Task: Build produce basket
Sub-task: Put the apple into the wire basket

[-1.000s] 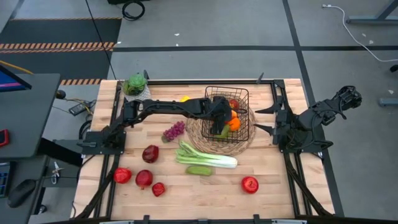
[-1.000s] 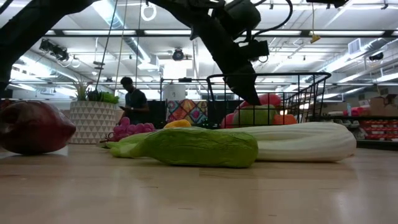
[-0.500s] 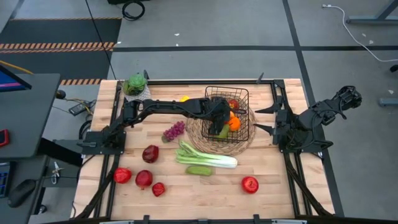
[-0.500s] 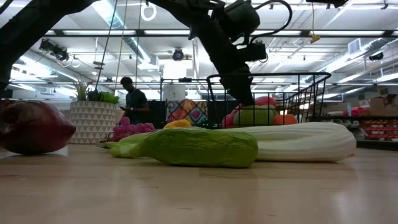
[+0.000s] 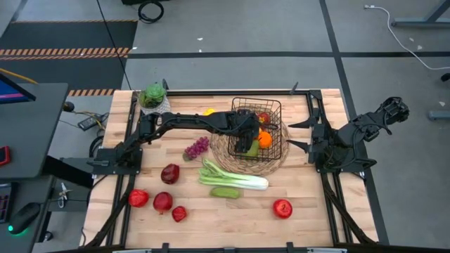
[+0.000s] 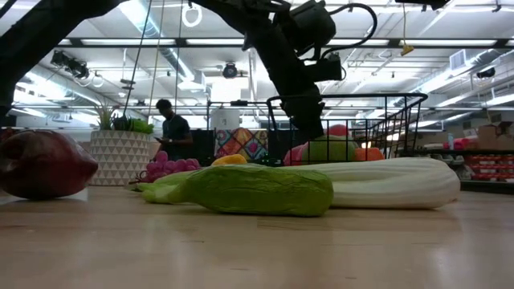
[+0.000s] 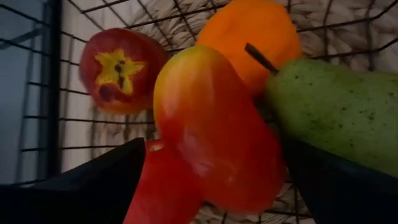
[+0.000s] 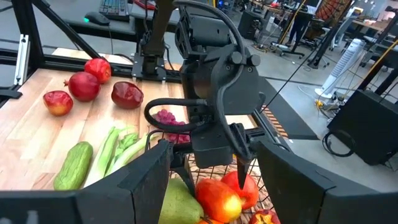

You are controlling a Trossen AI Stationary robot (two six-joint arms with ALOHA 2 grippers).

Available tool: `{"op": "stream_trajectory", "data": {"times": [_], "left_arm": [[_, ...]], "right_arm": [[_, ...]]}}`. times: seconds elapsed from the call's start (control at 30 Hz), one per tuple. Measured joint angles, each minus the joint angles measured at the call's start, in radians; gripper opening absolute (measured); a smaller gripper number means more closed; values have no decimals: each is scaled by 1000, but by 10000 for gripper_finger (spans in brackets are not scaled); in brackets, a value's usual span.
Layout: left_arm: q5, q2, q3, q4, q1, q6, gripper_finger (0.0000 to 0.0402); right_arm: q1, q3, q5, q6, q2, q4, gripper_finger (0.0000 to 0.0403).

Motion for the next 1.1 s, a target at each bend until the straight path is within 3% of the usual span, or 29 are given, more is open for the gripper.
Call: {"op": "stream_trajectory", "data": {"times": [0.17,0.23,0.3,0.47,0.53,0.67,0.83,1.1], "left_arm": [[-239,-4,87,-43,-29,29,398],[-259,-12,161,-98,-37,19,398],[-199,-12,244,-196,-45,-7,397],[131,-34,370,-375,-73,-38,397],[162,-60,350,-378,-95,-58,397],[111,-99,266,-378,-149,-113,396],[-57,-157,112,-345,-236,-196,396],[-217,-317,-137,-266,-341,-316,396]], "right_arm": [[0,0,0,-27,0,5,247],[0,0,0,-38,0,13,247],[0,0,0,-40,0,13,247],[0,0,0,-24,0,16,247],[0,0,0,-19,1,26,247],[1,0,-52,2,20,47,247],[5,0,-235,7,101,94,247],[36,1,-339,-19,332,255,247]]}}
